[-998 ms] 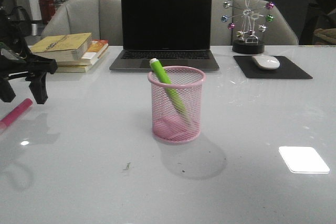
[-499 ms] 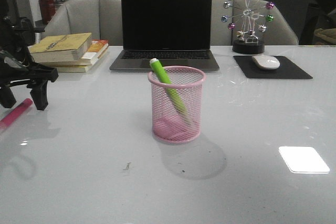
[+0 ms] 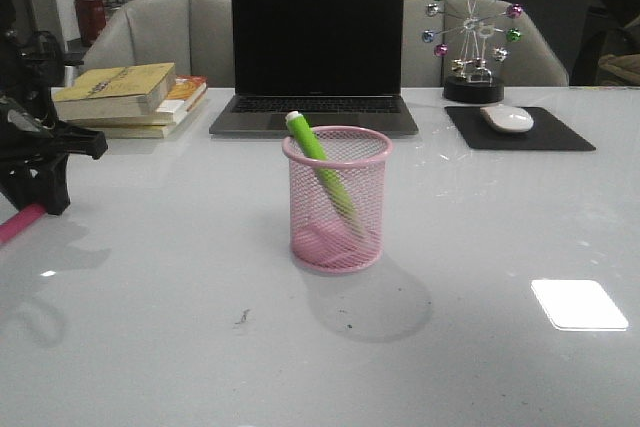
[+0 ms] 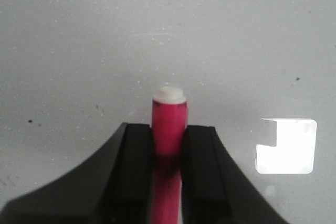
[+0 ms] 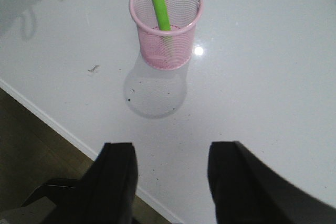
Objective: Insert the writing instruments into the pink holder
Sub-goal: 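Lower the left gripper onto the pink marker and grasp it, then carry the pink marker over the holder and release it inside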
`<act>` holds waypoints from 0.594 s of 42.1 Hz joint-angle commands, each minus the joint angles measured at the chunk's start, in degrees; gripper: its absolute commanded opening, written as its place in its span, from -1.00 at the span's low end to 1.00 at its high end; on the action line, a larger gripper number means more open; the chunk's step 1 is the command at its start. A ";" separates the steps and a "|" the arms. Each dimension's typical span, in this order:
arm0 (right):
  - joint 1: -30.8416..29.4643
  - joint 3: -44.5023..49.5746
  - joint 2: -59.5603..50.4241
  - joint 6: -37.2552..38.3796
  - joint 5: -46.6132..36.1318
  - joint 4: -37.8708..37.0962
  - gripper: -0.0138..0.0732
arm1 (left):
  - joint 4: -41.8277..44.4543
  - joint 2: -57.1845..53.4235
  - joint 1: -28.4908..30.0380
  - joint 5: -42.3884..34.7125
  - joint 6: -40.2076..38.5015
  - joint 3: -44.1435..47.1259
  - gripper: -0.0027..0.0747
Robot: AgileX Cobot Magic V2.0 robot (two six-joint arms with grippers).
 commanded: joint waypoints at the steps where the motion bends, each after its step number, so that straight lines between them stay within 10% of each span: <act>1: -0.27 -1.57 -0.86 -0.03 -3.68 -0.42 0.32 | -1.02 -4.14 0.11 0.91 -0.55 -1.35 -0.70; 25: -0.27 -1.57 -0.86 -0.03 -3.68 -0.42 0.32 | -10.51 -40.20 -16.08 -44.36 3.41 26.72 -0.69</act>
